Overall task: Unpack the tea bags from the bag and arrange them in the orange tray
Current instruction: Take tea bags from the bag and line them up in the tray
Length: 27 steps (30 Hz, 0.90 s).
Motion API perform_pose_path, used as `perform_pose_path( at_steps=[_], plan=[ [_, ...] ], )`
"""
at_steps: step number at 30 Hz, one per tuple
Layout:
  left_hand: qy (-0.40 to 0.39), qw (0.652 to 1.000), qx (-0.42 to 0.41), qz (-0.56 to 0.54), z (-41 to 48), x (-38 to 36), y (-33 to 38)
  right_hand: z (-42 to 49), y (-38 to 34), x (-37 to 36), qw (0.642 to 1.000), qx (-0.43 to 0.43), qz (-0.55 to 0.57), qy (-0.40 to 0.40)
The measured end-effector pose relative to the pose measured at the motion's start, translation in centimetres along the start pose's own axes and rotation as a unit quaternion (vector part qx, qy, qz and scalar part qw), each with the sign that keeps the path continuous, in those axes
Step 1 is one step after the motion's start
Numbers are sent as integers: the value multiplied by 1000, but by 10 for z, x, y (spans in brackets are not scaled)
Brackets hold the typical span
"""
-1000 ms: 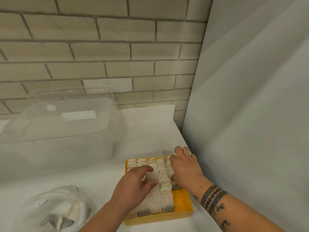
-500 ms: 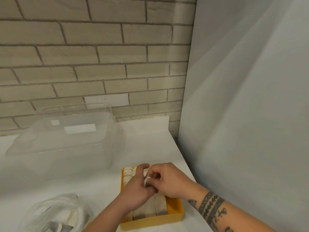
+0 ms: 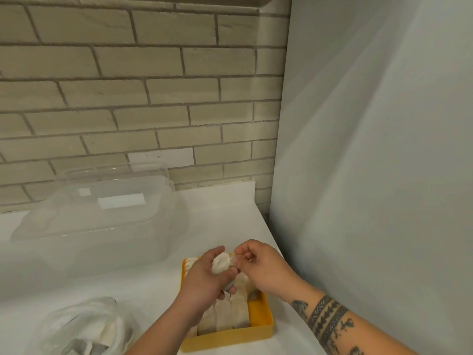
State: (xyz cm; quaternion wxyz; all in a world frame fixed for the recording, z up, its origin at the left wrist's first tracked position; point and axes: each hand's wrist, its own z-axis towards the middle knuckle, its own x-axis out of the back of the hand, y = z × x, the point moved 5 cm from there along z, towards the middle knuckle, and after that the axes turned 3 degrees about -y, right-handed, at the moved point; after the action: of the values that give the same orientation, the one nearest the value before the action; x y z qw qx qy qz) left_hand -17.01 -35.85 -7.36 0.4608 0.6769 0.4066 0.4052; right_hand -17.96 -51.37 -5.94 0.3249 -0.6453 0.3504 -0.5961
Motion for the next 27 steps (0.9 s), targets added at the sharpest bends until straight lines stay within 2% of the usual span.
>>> perform_pose_path(
  at_steps=[4, 7, 12, 18, 23, 27],
  plan=[
    [52, 997, -19, 59, -1, 4, 7, 2, -2, -5, 998, -35, 41, -32],
    [61, 993, -35, 99, -1, 6, 7, 1, -3, -10, 993, -59, 73, -70],
    [51, 989, -37, 135, 1, 5, 2, 1, 1, -15, 990, -78, 87, -78],
    [79, 996, -22, 30, 6, 12, -8, 5, 13, -8, 988, -102, 117, -20],
    [69, 996, -29, 51, 16, 12, -5, 11, 12, -1, 993, -56, 101, 4],
    [54, 996, -45, 62, 22, 10, 0, 21, 1, 5, 1000, 7, 0, -26]
  ],
)
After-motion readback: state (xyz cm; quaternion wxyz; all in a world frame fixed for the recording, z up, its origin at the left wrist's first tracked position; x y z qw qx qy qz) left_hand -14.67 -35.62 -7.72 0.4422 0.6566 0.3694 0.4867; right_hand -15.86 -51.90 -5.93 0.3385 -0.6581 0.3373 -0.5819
